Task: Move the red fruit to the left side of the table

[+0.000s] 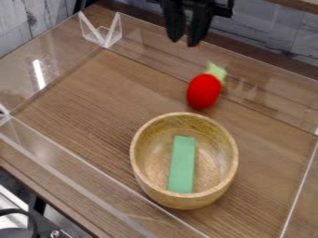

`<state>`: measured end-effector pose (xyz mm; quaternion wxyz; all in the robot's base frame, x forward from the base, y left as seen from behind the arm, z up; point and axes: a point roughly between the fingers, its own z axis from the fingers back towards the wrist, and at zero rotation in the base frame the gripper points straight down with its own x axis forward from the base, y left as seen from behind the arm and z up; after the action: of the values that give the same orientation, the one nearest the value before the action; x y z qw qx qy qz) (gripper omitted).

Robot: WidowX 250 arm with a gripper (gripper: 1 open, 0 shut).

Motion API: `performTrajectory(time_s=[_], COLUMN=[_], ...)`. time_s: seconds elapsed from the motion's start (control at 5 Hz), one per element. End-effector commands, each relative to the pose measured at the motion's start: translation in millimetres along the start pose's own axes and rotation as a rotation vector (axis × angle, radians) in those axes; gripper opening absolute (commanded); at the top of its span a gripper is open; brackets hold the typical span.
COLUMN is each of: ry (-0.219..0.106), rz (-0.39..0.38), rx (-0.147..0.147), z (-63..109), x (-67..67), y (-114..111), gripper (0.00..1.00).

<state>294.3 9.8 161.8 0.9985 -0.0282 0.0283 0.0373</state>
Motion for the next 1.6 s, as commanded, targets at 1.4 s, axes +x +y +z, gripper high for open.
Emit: performTrajectory(time_s=[1.4], ry=[-0.082], rz=[-0.049], rx=[-0.001], z=[-85.6], x=[70.6], y=[-15], gripper=[1.00])
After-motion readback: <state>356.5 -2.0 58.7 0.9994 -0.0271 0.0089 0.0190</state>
